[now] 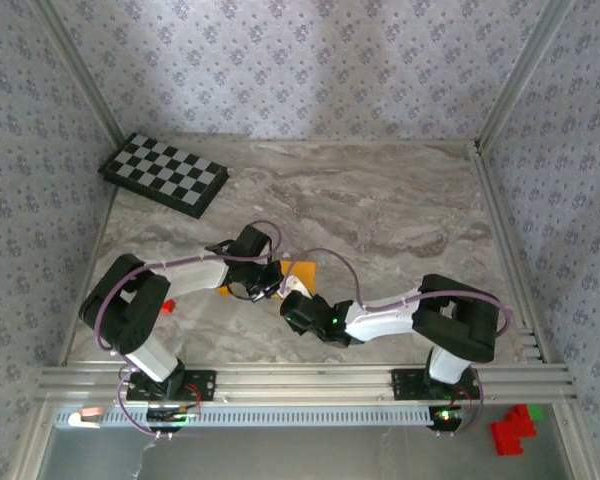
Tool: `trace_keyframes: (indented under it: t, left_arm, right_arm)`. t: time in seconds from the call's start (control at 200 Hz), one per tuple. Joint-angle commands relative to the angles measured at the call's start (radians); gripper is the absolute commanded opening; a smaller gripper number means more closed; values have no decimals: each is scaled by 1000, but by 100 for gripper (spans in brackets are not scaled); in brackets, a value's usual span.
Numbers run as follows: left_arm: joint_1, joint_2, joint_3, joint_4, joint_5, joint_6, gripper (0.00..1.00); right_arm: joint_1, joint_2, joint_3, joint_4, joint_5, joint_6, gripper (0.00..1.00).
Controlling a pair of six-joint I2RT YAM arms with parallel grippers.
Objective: Fold a paper plane with a square sheet of paper (pick it up from the middle)
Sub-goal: Perform the fourth fold on the wing at the bottom-center of the table.
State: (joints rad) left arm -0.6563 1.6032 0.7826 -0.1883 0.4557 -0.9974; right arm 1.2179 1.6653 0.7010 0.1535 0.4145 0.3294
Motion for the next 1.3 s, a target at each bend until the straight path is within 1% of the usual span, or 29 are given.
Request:
trace_keyframes:
  t: [0.0, 0.3, 0.415, 0.49, 0.585, 0.68, 0.8, 0.924, 1.089, 1.294]
  left_arm:
    - [-3, -20, 9, -6, 11, -7, 0]
    - [3, -32, 7, -15, 0, -7, 0]
    - [12, -37, 9, -17, 0, -6, 7]
    - [22, -49, 10, -25, 0, 1, 9]
    - [47, -78, 9, -38, 0, 12, 15]
    - [73, -124, 5, -62, -7, 30, 23]
    - [97, -197, -19, -94, -34, 52, 28]
    - [101, -260, -63, -93, -43, 44, 27]
    - [88, -324, -125, -77, -67, 27, 21]
    - [33, -282, -149, -2, -70, 19, 11]
  right_arm:
    - [3, 25, 29, -9, 36, 3, 29]
    - [3, 7, -13, 17, 34, 5, 12]
    - [-3, -6, -43, 57, 16, -19, 7]
    - [-8, -17, -66, 89, 2, -37, 4]
    - [-15, -36, -102, 142, -16, -75, 4]
    - [-23, -57, -133, 183, -45, -97, 3]
    - [-45, -82, -175, 246, -94, -117, 3]
    - [-79, -101, -225, 340, -150, -121, 2]
    - [-98, -106, -265, 451, -173, -70, 2]
    - [-122, -84, -290, 533, -210, 10, 2]
